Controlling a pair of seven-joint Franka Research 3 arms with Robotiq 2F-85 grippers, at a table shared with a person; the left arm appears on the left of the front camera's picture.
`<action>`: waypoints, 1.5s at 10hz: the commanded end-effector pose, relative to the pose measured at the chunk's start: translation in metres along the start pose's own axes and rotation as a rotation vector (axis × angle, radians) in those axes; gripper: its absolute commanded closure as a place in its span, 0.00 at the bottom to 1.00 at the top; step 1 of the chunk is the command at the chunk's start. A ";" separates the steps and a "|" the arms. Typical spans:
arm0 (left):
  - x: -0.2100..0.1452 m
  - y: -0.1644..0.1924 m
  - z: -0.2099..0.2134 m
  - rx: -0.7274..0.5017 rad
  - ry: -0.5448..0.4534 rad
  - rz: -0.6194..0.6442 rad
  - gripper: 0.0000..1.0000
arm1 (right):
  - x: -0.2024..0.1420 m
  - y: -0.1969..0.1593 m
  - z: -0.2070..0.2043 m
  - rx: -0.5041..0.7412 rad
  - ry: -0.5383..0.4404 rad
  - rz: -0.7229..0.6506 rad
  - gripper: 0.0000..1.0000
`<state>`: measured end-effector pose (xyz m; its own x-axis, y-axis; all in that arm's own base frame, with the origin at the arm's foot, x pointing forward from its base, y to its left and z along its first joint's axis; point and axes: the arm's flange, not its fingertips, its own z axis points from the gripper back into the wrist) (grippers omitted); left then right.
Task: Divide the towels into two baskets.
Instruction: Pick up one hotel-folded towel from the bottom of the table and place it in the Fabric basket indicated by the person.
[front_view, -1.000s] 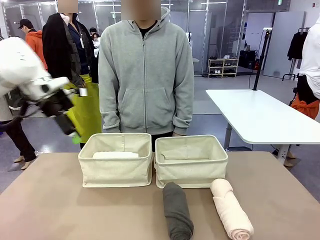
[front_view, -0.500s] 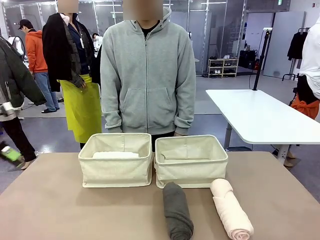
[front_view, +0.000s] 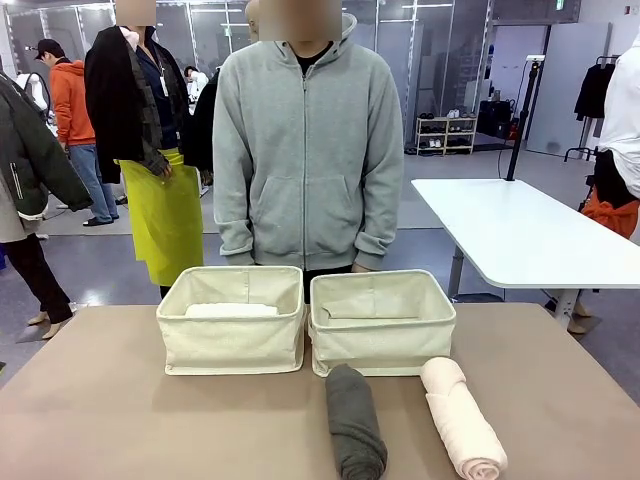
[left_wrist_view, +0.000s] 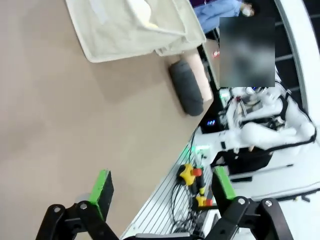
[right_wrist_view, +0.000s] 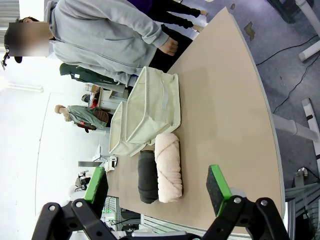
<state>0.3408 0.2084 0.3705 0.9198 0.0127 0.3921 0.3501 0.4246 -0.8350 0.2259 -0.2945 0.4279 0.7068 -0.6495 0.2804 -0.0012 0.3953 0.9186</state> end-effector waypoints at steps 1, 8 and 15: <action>-0.005 0.010 -0.002 -0.010 -0.048 0.026 0.00 | -0.002 0.002 0.001 0.012 -0.008 0.002 0.00; -0.008 0.009 0.000 -0.009 -0.021 0.030 0.00 | -0.002 0.002 0.001 0.012 -0.008 0.002 0.00; -0.008 0.009 0.000 -0.009 -0.021 0.030 0.00 | -0.003 0.049 -0.055 -0.063 0.243 0.158 0.00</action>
<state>0.3384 0.2106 0.3556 0.9306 0.0354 0.3642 0.3179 0.4146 -0.8527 0.2537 -0.2557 0.4470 0.8141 -0.4848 0.3196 -0.0571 0.4809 0.8749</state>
